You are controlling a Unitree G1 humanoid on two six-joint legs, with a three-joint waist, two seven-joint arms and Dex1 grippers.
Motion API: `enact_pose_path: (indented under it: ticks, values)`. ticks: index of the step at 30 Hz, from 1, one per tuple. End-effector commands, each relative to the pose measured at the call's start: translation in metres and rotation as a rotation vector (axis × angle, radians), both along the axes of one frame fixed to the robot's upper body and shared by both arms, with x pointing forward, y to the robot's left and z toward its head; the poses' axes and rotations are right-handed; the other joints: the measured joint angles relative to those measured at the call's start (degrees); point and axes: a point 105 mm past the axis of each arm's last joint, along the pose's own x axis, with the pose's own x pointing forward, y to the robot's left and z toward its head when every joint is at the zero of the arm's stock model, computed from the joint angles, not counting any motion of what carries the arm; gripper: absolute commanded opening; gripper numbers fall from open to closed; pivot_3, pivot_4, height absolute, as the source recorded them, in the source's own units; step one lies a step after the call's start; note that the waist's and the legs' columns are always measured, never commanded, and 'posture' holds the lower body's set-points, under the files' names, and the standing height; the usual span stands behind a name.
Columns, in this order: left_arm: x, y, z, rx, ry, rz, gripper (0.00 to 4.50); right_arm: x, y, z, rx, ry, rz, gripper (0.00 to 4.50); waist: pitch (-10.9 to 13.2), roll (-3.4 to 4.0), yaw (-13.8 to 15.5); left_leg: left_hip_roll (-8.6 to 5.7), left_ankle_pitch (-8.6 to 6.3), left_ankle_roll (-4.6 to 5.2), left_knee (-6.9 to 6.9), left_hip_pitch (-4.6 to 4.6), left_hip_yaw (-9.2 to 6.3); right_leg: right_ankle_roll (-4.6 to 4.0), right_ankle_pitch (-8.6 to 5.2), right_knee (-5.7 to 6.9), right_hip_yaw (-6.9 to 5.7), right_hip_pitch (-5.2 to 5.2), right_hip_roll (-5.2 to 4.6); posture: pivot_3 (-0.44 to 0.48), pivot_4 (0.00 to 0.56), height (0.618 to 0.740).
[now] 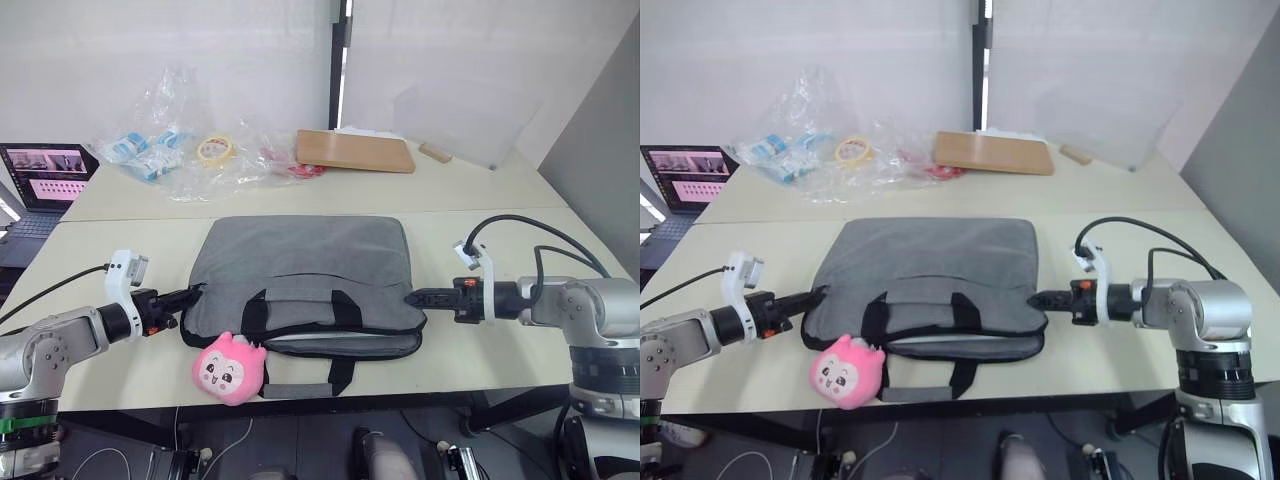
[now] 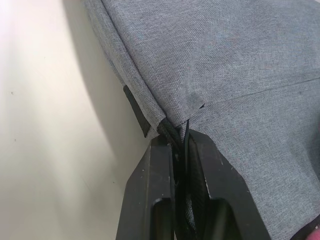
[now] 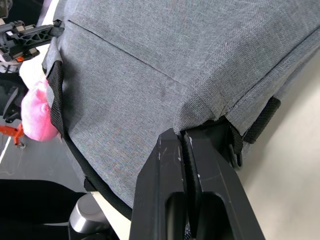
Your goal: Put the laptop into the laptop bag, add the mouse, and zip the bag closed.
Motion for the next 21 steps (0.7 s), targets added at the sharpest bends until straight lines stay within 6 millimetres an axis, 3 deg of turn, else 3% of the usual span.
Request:
enact_pose_path:
  ticks: [1,11,16,18,20,21]
  values:
    - [0.007,-0.005,0.021,0.011,-0.106,-0.031,0.02,-0.005,0.010,0.015,0.051,-0.062,0.058,0.00,0.0,0.00,0.0,0.00,0.00,0.00,0.00,0.00,0.00,0.00,0.00,0.01,0.00,0.00,0.00,0.000,0.150,0.740]
    - [0.028,-0.023,0.019,-0.006,-0.147,-0.051,0.02,0.030,-0.004,0.022,0.024,-0.169,-0.067,0.00,0.0,-0.03,0.6,-0.12,0.02,0.05,0.09,-0.03,0.02,0.02,0.02,0.08,0.11,0.04,-0.11,0.000,0.150,0.740]
    - [0.028,-0.023,0.018,0.010,-0.151,-0.060,0.02,0.030,-0.002,0.022,0.032,-0.168,-0.051,0.00,0.0,-0.04,1.0,-0.10,0.01,0.07,0.10,-0.05,-0.04,0.02,0.02,0.07,0.10,0.04,-0.10,0.000,0.150,0.740]
    - [0.027,-0.020,0.018,0.019,-0.159,-0.059,0.00,0.024,-0.001,0.021,0.042,-0.153,-0.030,0.65,0.0,-0.04,1.2,-0.10,0.01,0.08,0.10,-0.07,-0.06,0.02,0.02,0.05,0.08,0.03,-0.10,0.000,0.150,0.740]
    - [0.026,-0.018,0.018,0.023,-0.164,-0.056,0.97,0.021,-0.001,0.018,0.042,-0.145,-0.023,1.20,0.0,-0.04,1.3,-0.10,0.01,0.08,0.10,-0.08,-0.07,0.02,0.02,0.06,0.08,0.03,-0.10,0.000,0.150,0.740]
    - [0.026,-0.018,0.018,0.023,-0.164,-0.056,1.24,0.019,-0.001,0.017,0.044,-0.140,-0.019,1.51,0.0,-0.04,1.4,-0.09,0.01,0.08,0.10,-0.08,-0.08,0.02,0.02,0.06,0.08,0.03,-0.10,0.000,0.150,0.740]
